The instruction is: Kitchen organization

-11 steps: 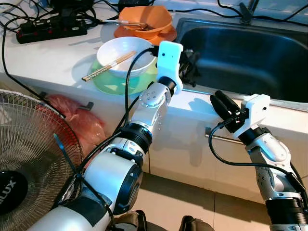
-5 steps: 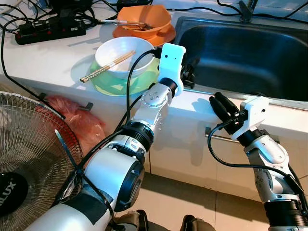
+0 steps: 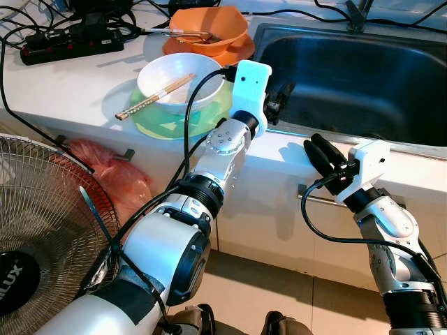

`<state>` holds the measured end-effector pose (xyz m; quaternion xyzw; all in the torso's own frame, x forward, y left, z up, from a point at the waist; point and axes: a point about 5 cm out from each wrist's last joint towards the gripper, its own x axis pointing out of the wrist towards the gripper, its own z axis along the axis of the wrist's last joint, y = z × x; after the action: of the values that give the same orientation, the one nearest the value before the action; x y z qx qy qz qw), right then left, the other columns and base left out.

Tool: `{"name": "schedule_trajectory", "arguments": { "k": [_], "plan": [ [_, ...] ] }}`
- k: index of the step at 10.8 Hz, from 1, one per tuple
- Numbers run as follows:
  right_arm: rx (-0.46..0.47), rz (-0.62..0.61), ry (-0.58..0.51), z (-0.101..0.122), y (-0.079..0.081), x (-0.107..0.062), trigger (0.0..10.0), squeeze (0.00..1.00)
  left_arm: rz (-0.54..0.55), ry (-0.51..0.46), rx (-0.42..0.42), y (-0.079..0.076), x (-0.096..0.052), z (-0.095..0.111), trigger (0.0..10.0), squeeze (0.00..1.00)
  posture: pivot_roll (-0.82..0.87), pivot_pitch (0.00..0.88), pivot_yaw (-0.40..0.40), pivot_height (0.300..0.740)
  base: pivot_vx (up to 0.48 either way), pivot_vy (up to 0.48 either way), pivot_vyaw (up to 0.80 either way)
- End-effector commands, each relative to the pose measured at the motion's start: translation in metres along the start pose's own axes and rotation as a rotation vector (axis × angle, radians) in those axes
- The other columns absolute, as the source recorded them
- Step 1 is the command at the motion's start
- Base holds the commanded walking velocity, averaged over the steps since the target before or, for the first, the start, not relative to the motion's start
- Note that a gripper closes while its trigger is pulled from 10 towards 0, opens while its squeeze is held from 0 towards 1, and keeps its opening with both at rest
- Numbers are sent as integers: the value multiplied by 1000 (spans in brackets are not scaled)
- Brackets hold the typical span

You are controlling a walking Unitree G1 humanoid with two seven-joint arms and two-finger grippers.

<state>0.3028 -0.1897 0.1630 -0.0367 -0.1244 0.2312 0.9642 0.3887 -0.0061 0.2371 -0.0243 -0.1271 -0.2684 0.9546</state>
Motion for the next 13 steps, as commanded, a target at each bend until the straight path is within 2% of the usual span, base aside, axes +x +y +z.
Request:
{"name": "schedule_trajectory", "arguments": {
  "k": [1,3,4,5,7,9,11,13],
  "plan": [
    [-7,5,-1,1,1,0,10000,0,-46,-22,-3,-22,4,2,10000,0,-10,155,86,740,0,0,0],
    [-5,13,-3,1,2,2,10000,0,-44,-84,25,-17,3,9,10000,0,-1,153,84,740,0,0,0],
    [-2,17,-5,1,2,3,10000,0,-32,-147,47,-12,2,19,10000,0,4,149,84,740,0,0,0],
    [2,21,-4,-1,3,4,10000,0,-7,-254,131,-4,0,36,10000,0,19,142,84,740,0,0,0],
    [6,25,-6,-1,4,6,10000,0,40,-357,225,8,-8,51,10000,0,19,139,83,740,0,0,0],
    [9,27,-2,-2,3,5,10000,0,105,-460,324,21,-28,63,10000,0,32,152,70,740,0,0,0],
    [12,29,2,-3,2,5,10000,0,199,-509,405,39,-51,68,10000,0,43,157,60,740,0,0,0],
    [15,35,6,-3,1,7,10000,0,290,-523,535,49,-79,71,10000,0,61,160,46,740,0,0,0]
  ]
}}
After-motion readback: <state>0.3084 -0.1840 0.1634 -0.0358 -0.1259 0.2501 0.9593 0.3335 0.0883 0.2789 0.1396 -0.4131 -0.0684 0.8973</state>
